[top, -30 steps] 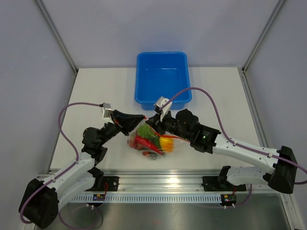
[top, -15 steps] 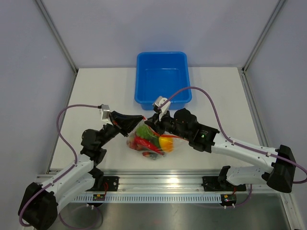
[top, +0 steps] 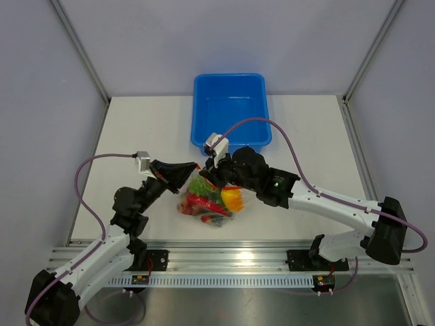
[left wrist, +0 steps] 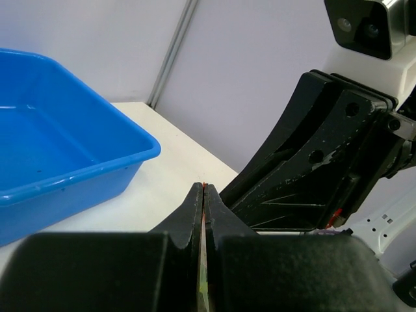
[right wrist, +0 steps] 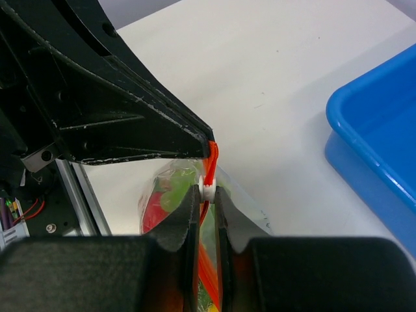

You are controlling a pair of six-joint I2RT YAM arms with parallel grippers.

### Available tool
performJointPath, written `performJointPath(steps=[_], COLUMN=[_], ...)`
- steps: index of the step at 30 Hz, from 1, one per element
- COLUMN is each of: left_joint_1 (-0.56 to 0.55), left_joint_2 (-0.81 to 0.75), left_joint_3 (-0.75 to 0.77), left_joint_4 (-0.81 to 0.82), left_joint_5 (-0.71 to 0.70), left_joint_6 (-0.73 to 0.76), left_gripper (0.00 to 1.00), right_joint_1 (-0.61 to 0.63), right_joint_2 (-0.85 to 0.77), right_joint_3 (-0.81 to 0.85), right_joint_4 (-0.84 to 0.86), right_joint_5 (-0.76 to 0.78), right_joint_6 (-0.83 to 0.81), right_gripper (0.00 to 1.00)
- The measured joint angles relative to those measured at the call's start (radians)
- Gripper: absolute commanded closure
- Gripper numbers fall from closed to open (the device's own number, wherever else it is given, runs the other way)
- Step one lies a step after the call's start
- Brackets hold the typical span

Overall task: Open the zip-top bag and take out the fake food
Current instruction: Unzip the zipper food storage bag at the center of the board.

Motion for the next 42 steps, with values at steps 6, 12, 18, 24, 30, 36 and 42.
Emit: performJointPath(steps=[6, 12, 18, 24, 30, 36, 42], left_joint_1=[0.000, 0.000, 0.001, 0.001, 0.001, 0.001, 0.001], left_joint_2=[-0.003, -0.001, 0.019, 0.020, 0.066, 0.143, 0.156], left_joint_3=[-0.005, -0.004, 0.002, 0.002, 0.002, 0.002, 0.002], left_joint_4=[-0.023, -0.034, -0.014, 0.028, 0.104, 0.142, 0.205], left_joint_5=[-0.027, -0.029, -0.011, 0.011, 0.064, 0.116, 0.144], left_joint_6=[0.006, 0.020, 0.023, 0.023, 0.013, 0.004, -0.013], left_gripper=[1.00, 0.76, 0.63, 0.54, 0.48, 0.44, 0.63], right_joint_1=[-0.002, -0.002, -0.001, -0.001, -0.001, -0.001, -0.001], right_joint_2=[0.042, 0.043, -0.005, -0.036, -0.042, -0.072, -0.078], right_joint_3=[0.047, 0.045, 0.005, -0.005, -0.006, -0.021, -0.022], right_joint_4=[-0.066, -0.083, -0.080, -0.082, -0.087, -0.089, -0.089], right_joint_5=[0.001, -0.002, -0.010, -0.028, -0.029, -0.037, -0.056], right_joint_6=[-0.022, -0.027, -0.026, -0.026, -0.026, -0.026, -0.026], right_gripper=[1.00, 1.00, 1.00, 1.00, 1.00, 1.00, 1.00])
